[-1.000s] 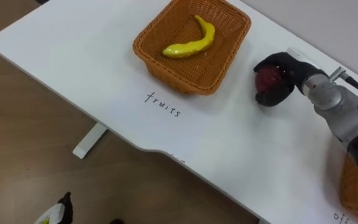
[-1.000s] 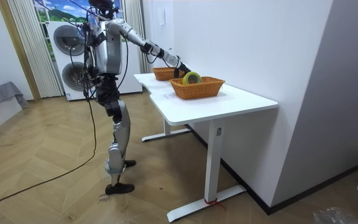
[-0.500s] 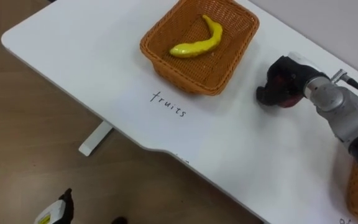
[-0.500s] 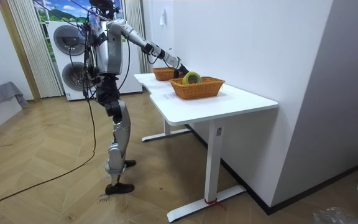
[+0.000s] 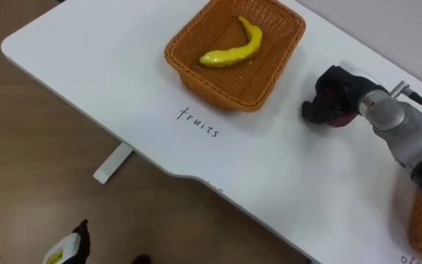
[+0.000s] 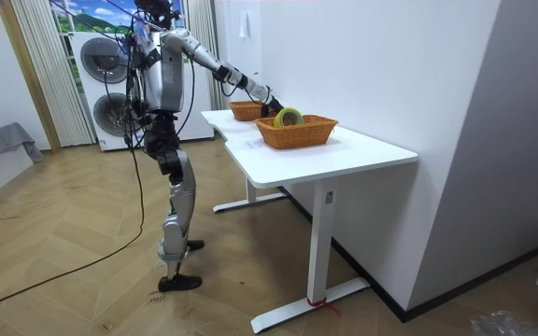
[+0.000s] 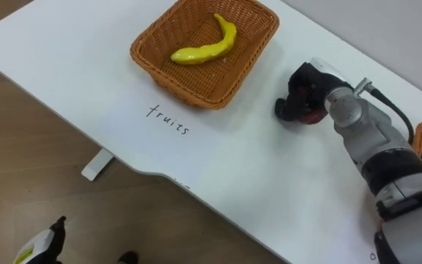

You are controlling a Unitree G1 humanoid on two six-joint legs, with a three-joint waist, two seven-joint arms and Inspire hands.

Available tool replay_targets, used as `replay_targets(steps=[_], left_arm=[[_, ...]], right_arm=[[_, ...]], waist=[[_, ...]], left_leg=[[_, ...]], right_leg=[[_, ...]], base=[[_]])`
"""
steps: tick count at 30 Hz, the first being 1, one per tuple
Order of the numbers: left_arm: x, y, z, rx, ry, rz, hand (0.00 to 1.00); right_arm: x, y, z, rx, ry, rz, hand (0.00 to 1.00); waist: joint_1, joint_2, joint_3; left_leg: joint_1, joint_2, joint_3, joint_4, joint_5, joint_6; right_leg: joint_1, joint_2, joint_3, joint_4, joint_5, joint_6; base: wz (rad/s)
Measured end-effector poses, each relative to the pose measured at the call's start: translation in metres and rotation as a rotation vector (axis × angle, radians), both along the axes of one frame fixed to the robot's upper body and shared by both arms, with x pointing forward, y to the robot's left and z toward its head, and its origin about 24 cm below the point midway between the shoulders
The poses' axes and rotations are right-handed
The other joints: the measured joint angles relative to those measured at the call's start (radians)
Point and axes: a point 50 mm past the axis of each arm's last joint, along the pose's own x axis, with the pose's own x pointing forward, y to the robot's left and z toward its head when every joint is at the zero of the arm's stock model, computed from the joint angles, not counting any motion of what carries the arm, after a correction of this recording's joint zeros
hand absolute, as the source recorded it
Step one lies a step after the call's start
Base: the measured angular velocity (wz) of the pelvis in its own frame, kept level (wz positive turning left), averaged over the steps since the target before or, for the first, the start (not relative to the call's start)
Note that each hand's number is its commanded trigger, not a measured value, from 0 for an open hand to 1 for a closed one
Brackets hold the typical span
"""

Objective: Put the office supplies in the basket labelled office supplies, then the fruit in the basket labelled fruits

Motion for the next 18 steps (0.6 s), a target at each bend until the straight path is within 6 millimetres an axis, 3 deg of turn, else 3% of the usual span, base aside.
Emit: replay_targets(steps=[11, 14, 16, 18], left_arm=[[-0.004, 0.002, 0.0, 0.031, -0.016, 0.014, 0.0], [-0.004, 0.003, 0.0, 0.032, -0.016, 0.016, 0.0], [-0.012, 0.006, -0.002, 0.038, -0.006, 0.036, 0.0], [-0.017, 0.009, -0.002, 0.044, -0.004, 0.056, 0.0]], right_arm=[[-0.001, -0.003, 0.002, 0.047, 0.002, -0.011, 1.0], [0.0, 0.0, 0.004, 0.053, -0.006, -0.002, 1.0], [0.002, 0.005, 0.009, 0.051, -0.027, 0.023, 1.0], [0.003, 0.007, 0.013, 0.053, -0.044, 0.038, 1.0]], waist=[[-0.003, 0.002, -0.0037], [-0.01, 0.007, -0.0088], [-0.025, 0.01, -0.0207], [-0.034, 0.009, -0.0229]], left_leg=[[0.001, 0.001, 0.006, 0.002, 0.0, 0.0], [0.004, 0.001, 0.006, 0.002, 0.0, 0.0], [0.009, 0.001, 0.006, 0.001, 0.0, 0.0], [0.022, 0.001, 0.006, 0.0, 0.0, 0.0]], right_leg=[[-0.001, -0.001, 0.002, 0.0, 0.0, 0.0], [0.002, -0.001, 0.002, 0.0, 0.0, 0.0], [0.008, -0.001, 0.003, 0.0, 0.0, 0.0], [0.021, -0.001, 0.001, -0.001, 0.0, 0.0]], base=[[0.0], [0.0], [0.0], [0.0]])
